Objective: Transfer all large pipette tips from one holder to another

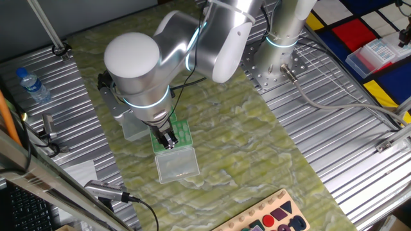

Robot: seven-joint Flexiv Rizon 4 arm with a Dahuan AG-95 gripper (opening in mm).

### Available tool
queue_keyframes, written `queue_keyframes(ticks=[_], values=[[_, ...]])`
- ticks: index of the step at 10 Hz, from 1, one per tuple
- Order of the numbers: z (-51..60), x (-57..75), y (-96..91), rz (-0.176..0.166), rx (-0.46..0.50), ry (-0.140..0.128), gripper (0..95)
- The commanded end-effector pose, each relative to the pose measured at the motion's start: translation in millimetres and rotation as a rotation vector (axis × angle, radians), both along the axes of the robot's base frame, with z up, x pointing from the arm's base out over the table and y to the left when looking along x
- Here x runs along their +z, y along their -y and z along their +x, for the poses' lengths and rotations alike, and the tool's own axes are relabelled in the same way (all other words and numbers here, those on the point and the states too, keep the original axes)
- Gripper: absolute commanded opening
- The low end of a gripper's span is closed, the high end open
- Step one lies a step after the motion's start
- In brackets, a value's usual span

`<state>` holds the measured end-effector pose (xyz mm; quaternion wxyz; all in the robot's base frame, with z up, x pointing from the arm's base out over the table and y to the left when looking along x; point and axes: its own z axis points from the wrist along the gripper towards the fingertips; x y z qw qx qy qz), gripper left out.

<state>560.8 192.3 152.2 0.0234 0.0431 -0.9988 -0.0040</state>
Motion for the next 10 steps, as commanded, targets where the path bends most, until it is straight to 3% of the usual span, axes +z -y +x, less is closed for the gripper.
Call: queue_keyframes(ticks=[1,5,10], values=[[0.5,-0.3,-0.1,0.002,-0.004,0.002,0.0],[-0.2,6.3,-0.5,0.02,-0.005,-0.001,0.0],[-2.3,32.2,5.3,0.059,0.018,-0.016,0.0]])
